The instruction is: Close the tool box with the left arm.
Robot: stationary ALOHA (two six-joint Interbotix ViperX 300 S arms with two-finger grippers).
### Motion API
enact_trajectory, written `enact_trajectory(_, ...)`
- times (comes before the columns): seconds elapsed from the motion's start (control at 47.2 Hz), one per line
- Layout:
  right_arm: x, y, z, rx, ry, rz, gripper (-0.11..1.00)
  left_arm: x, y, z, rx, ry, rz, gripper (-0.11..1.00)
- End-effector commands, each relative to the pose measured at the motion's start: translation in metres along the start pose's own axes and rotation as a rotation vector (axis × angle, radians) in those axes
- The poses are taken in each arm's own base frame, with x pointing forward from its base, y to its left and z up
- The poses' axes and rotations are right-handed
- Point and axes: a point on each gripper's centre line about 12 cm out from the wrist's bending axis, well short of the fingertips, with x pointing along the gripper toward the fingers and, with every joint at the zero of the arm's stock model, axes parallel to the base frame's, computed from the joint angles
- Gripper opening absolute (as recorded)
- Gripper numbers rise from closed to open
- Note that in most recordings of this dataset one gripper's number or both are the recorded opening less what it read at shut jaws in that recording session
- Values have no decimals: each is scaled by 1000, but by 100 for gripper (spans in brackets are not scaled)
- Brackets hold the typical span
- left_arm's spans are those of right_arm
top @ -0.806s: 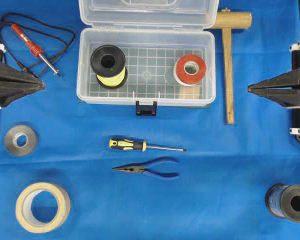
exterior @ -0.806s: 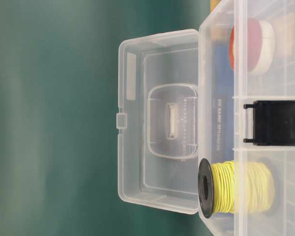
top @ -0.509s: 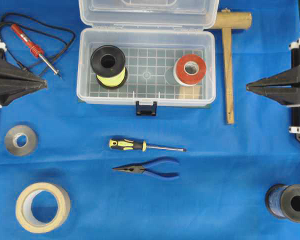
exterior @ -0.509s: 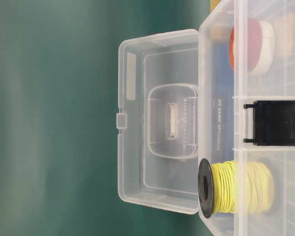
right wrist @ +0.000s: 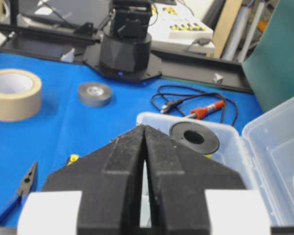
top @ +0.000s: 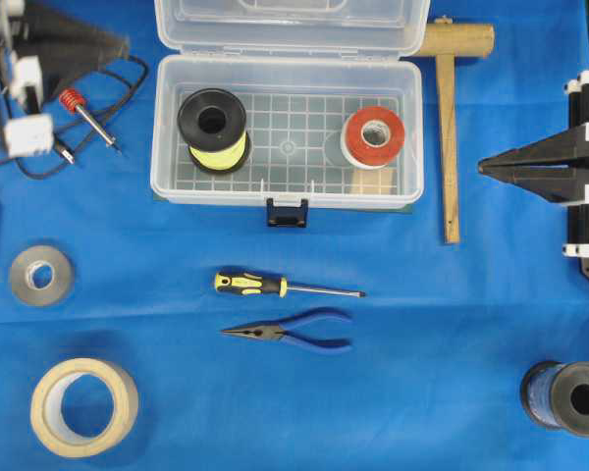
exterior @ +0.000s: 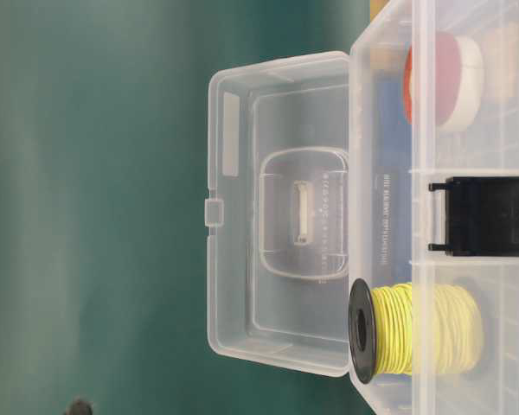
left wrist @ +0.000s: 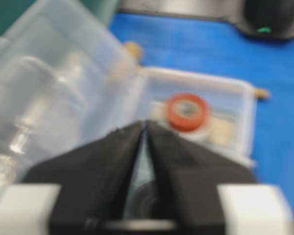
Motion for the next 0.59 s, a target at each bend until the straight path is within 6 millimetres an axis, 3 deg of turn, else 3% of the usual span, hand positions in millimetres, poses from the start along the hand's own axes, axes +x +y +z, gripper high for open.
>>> enact_trajectory(0.0,3,0,8,2,-12,-2,0,10,18,19,21,-17,60,24)
enact_trajectory(0.17,3,0,6,2,5,-2,0,39,52,19,57,41,155,74)
enact_trajectory(0.254,4,0,4,2,15,-2,0,54,65,16,135,89,176,90)
enact_trajectory(0.573,8,0,-3,2,44,-2,0,106,117,16,154,203,244,92)
